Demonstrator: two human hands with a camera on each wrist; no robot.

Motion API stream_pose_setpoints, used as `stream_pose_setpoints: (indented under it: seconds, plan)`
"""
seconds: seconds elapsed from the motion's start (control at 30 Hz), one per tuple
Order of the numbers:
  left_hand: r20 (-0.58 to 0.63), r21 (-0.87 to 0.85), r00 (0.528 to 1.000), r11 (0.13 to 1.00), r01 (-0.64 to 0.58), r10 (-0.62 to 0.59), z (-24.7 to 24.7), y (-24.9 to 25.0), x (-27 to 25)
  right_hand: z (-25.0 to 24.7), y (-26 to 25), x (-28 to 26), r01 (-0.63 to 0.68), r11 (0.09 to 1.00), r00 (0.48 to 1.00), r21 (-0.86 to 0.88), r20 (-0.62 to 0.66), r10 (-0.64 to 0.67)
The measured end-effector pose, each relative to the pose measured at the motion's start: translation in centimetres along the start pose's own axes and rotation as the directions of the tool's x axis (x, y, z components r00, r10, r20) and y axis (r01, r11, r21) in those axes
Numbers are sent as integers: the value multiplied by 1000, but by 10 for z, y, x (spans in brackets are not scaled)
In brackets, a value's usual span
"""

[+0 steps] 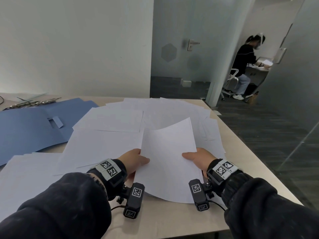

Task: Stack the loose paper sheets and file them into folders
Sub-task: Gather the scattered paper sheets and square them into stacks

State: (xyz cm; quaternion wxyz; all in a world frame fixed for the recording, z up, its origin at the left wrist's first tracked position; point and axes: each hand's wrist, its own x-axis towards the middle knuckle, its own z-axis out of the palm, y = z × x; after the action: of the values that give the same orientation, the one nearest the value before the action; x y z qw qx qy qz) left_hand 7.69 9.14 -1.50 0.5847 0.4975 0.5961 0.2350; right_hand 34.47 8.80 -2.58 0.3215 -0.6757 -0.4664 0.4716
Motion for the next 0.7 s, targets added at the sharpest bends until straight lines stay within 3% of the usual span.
stream_pose_setpoints:
  seconds: [0.13,0.33,0.47,0.7]
  plan:
    - [-7,68,999,996,-52,52,0,-4,3,6,-2,2,6,1000,1000,-8,9,-6]
    - [-252,81,956,988,-132,148,-16,-3,10,-7,-9,6,-71,997,988,25,-135,73]
    - [-328,26,927,983,-183,181,-20,5,13,-28,-13,18,-88,996,972,-31,-220,80]
    - [-332,39,921,978,-205,206,-13,14,26,-59,-19,59,-155,934,948,-323,-313,49]
